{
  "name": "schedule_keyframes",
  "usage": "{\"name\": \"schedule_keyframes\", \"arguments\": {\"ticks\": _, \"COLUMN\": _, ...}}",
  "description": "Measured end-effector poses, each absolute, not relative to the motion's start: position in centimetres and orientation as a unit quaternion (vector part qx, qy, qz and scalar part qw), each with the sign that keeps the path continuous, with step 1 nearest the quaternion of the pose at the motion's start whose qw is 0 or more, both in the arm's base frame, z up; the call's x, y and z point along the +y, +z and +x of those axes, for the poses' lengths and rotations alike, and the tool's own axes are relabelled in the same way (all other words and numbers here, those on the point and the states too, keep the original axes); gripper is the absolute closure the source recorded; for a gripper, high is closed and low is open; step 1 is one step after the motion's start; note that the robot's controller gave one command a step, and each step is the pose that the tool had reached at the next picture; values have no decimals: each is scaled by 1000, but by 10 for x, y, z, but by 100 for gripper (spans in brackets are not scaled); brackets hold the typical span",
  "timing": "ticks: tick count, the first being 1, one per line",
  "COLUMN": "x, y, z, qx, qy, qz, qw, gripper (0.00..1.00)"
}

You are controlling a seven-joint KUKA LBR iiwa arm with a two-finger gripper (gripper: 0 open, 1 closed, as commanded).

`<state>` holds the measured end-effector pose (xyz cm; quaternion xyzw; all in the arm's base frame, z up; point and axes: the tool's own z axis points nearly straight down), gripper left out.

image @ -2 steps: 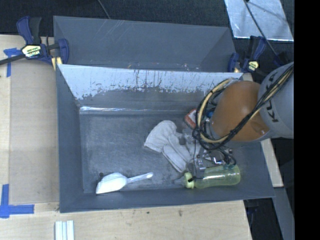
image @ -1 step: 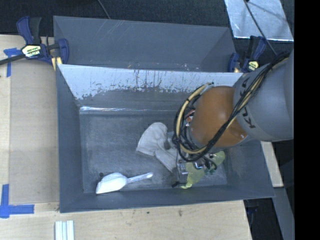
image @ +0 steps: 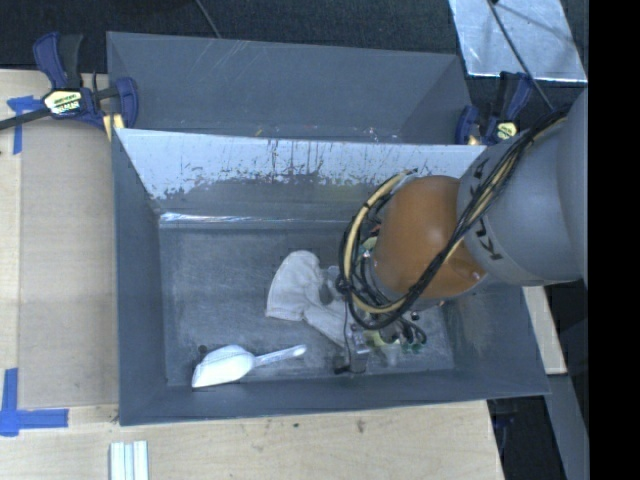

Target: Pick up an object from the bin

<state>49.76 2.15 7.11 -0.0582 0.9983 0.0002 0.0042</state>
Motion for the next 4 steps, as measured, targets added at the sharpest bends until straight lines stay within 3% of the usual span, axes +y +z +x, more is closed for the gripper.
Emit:
{"name": "schedule_keyframes", "arguments": {"ticks": 1, "x": 73, "y": 72, "z": 486, "qx": 999, "qy": 1, "qz": -43, "qw": 4, "gripper": 100}}
{"name": "schedule_keyframes", "arguments": {"ticks": 3, "x": 73, "y": 80, "z": 484, "qx": 999, "qy": 0, "qz": -43, "qw": 1, "gripper": 100}}
{"name": "schedule_keyframes", "arguments": {"ticks": 4, "x": 73, "y": 98, "z": 484, "qx": 999, "qy": 0, "qz": -43, "qw": 0, "gripper": 100}}
